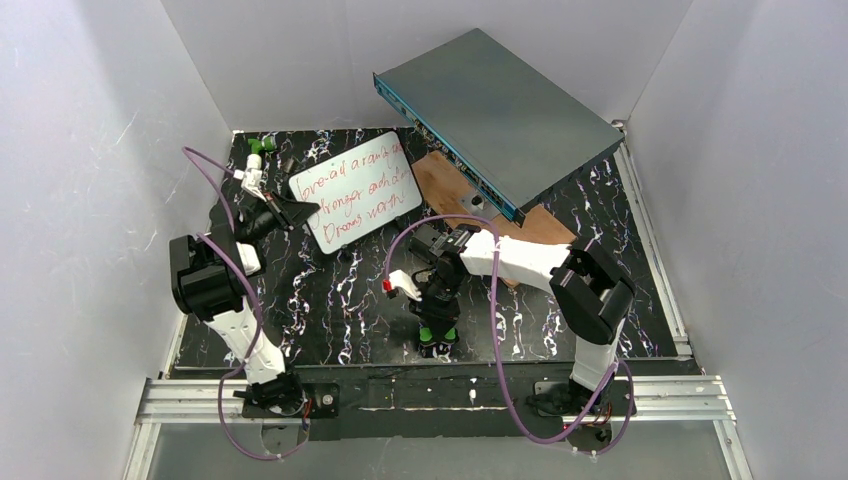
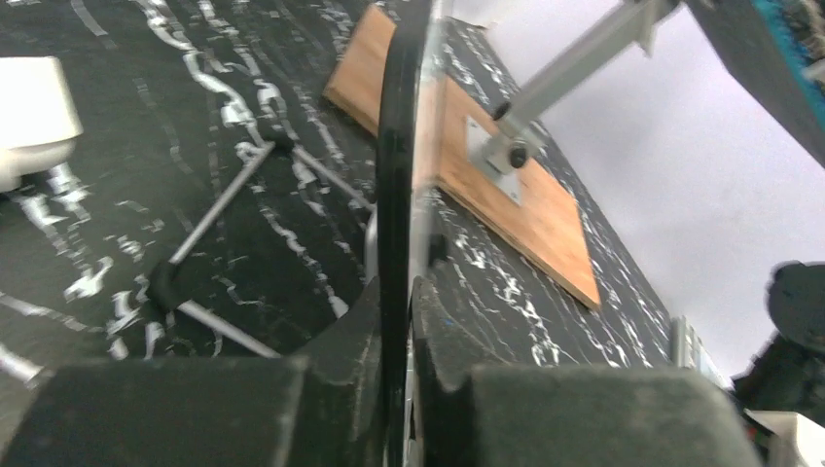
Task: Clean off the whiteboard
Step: Pick up the whiteboard from the center of the board.
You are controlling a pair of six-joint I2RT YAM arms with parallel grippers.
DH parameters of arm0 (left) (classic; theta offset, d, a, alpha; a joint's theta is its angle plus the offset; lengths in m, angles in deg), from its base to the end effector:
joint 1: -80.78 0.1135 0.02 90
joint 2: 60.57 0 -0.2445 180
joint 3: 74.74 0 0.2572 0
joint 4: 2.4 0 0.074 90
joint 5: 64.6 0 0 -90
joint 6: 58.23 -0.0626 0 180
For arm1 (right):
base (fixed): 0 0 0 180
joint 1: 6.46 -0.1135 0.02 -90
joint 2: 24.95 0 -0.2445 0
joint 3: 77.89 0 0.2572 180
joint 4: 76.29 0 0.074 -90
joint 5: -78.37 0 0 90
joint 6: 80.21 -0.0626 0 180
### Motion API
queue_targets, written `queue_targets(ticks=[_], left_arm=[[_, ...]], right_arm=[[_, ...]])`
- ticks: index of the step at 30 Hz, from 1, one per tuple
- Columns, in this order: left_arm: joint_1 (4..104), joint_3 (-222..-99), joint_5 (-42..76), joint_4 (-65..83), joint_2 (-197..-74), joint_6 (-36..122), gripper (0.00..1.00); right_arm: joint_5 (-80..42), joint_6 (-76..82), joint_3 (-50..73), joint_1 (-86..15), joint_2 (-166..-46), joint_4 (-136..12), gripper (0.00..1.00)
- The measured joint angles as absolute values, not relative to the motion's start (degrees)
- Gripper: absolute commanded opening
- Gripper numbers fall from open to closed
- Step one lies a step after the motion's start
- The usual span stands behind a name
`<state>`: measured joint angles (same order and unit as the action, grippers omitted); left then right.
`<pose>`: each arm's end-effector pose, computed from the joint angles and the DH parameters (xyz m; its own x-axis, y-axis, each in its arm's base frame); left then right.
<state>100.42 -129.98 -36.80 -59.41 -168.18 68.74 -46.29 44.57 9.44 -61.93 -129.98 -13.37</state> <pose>0.3519 0.0668 0.1512 -0.3442 -0.4207 -0.8394 0.5840 0.6041 -0.5423 0.1684 0.3076 0.1476 -0.0428 -0.8900 -0.4539 -0.9187 -0.1434 0.3679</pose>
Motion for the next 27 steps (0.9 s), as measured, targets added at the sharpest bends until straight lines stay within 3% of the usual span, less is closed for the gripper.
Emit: queue_targets(ticks=[10,27], left_arm=[[99.8,-130.8,-40.0,-61.6,-167.7,71.4,0.00],[100.2,-133.8,-34.5,-43.9,-150.7,69.4,0.00]], right_arm=[[-46.3,45.2,9.9,-61.3,-129.7,-13.0,0.08],[-48.3,47.1,10.6,-60.2,-122.5,-8.8,0.08]])
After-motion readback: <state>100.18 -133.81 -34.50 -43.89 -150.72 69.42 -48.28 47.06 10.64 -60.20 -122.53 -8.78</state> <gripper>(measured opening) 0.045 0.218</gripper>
